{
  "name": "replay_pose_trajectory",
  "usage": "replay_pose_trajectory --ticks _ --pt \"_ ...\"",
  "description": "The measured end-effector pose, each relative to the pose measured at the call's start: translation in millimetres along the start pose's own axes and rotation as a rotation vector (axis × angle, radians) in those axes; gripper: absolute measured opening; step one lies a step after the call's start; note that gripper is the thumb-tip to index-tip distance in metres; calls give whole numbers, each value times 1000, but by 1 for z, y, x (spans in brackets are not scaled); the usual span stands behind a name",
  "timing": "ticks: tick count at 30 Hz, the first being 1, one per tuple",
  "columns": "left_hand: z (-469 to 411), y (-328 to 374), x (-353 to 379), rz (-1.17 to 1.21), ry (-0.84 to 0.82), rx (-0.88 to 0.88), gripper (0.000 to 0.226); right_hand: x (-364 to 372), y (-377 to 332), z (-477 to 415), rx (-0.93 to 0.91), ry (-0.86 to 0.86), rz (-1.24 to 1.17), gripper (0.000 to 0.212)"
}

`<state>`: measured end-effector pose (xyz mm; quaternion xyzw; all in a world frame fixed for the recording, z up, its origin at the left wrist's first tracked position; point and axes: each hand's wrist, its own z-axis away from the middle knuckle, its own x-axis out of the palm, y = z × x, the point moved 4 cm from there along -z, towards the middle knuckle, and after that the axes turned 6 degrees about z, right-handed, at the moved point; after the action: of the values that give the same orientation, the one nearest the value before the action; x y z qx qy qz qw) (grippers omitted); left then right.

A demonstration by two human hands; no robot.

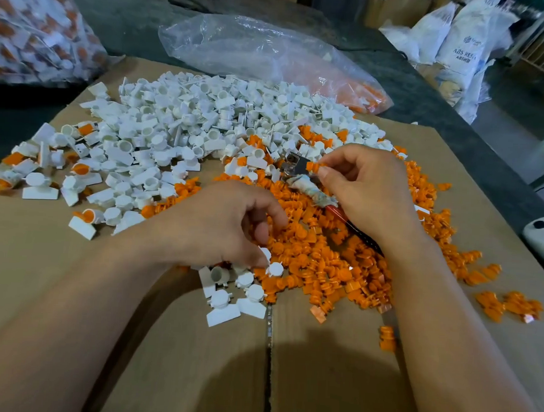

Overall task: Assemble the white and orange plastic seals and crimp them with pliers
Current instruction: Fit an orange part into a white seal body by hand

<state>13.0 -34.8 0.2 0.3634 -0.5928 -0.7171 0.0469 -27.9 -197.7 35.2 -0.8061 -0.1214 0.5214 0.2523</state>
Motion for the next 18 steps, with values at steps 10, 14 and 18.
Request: replay_pose_trajectory --ticks 10,14,18 --pt "-1 4 6 -351 39 120 15 3 -3 2 -18 -31 23 12" --pt "-2 4 8 -358 30 130 7 5 -4 2 -27 -43 22 12" --pt "-2 7 -3 -35 228 118 10 2 -5 3 -27 -7 -27 17"
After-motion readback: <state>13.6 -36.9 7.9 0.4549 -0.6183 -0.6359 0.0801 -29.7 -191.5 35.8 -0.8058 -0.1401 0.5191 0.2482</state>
